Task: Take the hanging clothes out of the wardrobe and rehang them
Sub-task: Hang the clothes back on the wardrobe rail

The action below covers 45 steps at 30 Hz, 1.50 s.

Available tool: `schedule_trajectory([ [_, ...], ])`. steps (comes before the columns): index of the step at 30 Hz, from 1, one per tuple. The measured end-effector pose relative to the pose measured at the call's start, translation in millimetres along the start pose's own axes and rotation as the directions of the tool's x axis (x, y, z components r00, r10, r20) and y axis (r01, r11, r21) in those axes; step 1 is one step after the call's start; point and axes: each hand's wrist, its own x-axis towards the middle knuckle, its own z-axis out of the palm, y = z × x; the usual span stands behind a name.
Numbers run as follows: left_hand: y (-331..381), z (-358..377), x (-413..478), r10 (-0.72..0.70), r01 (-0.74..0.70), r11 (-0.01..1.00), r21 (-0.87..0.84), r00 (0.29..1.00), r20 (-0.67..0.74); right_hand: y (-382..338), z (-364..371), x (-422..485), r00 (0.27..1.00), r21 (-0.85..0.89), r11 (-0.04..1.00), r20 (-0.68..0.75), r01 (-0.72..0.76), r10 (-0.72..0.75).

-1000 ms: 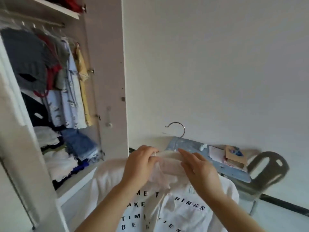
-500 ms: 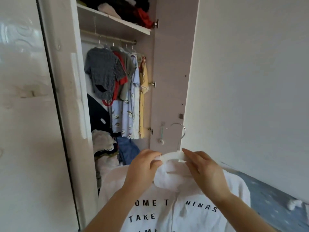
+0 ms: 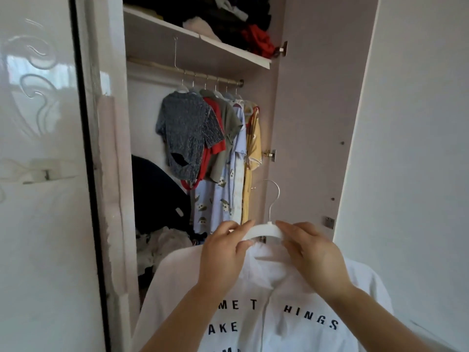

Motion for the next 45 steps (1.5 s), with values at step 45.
schedule_trajectory([
  [45,-501.5,-16.7,554.7,0.014,0.222,0.637,0.738,0.954,-0.299,-26.9,461.8,685.1,0.937,-0.201,0.923,-0.051,0.329,-0.345],
])
